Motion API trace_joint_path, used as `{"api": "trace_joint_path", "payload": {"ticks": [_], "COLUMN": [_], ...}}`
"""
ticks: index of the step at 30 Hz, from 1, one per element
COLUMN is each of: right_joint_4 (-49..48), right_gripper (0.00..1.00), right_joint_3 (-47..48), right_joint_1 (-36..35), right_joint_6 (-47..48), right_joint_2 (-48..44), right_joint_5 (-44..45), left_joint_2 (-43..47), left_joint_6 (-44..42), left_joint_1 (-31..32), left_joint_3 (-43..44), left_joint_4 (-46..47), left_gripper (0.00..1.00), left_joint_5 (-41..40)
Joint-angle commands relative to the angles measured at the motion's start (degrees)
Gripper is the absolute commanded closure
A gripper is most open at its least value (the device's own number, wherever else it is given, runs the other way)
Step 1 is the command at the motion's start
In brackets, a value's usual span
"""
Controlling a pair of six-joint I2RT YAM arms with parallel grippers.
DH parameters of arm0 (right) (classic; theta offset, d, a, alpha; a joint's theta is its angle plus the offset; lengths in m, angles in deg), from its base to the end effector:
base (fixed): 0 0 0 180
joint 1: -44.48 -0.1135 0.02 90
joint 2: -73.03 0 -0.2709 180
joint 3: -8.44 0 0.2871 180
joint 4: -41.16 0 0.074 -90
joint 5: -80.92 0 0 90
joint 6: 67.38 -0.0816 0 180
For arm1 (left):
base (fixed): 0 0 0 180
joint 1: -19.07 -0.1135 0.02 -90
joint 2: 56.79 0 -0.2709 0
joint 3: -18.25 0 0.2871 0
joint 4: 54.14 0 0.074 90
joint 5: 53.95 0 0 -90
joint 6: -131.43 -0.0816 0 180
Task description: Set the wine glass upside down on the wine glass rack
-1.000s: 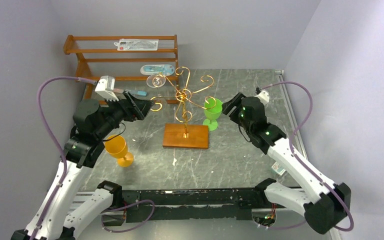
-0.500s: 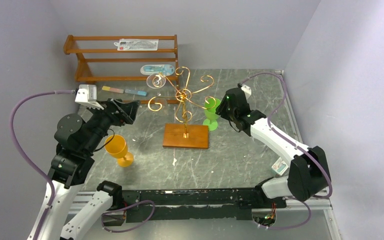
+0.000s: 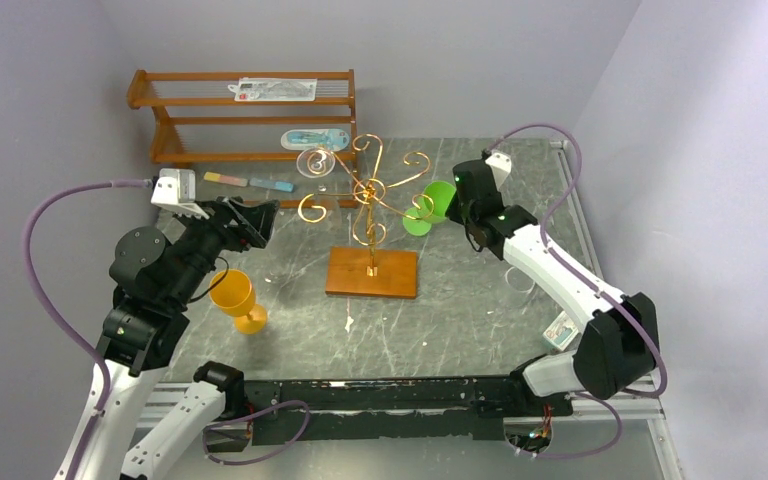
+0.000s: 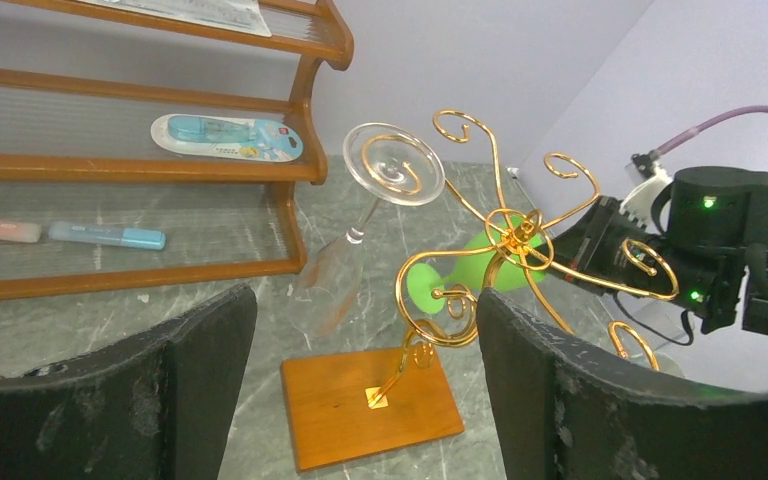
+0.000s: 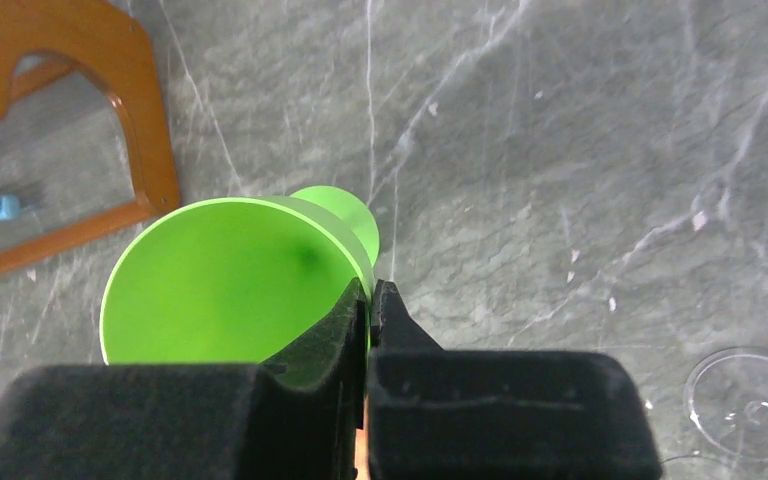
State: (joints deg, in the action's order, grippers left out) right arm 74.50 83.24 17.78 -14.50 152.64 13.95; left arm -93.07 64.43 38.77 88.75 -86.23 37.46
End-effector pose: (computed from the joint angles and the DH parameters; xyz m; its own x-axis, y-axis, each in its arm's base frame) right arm 0.3489 0.1397 0.2638 -0.5237 0.3583 -0.7729 0.2225 0.9333 0.2819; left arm 0.1824 -0.0675 0.4410 -0.1085 -0.3760 -0.9202 0.3452 0.8538 -0.3896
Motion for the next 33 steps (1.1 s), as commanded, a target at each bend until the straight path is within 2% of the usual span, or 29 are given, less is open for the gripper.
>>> {"api": "trace_joint_path", "payload": {"ticks": [1, 8, 12, 17, 23, 27, 30, 33], "right_joint_4": [1.9, -3.2, -9.3, -15.0, -27.7, -33.9, -38.3, -43.1], "right_gripper": [1.00, 1.00, 1.00, 1.00, 1.00, 1.00, 1.00, 1.00], "right_joint_3": [2.4, 0.8, -1.9, -3.3, -10.6, -12.9, -13.8, -15.2], "right_joint_1": [0.3, 0.3, 0.2, 0.3, 0.3, 0.3, 0.3, 0.3], "right_joint_6": [1.9, 2.3, 0.9, -3.0, -5.6, -5.3, -4.0, -3.6], "right_joint_2": [-2.1, -7.7, -15.3, -23.7, -33.3, -36.9, -38.1, -38.9], "right_joint_5": [6.4, 6.8, 8.1, 9.1, 5.2, -0.7, -6.6, -12.2], "left_joint_2": [0.3, 0.2, -0.1, -1.4, -5.3, -8.9, -11.0, -13.1], "left_joint_6": [-1.7, -0.6, 2.8, 6.0, 13.4, 19.4, 25.9, 34.0], "left_joint_1": [-0.3, -0.3, -0.3, -0.3, -0.3, -0.3, -0.3, -0.2], "left_joint_3": [1.9, 2.8, 3.7, 5.4, 6.6, 7.3, 6.3, 4.1], "left_joint_4": [1.0, 0.6, 0.6, 0.6, 7.0, 12.0, 18.9, 29.9], "left_gripper": [0.16, 0.13, 0.06, 0.06, 0.05, 0.09, 0.11, 0.12], "left_joint_5": [-1.3, 0.0, -0.5, -0.2, 7.6, 13.6, 19.2, 24.3]}}
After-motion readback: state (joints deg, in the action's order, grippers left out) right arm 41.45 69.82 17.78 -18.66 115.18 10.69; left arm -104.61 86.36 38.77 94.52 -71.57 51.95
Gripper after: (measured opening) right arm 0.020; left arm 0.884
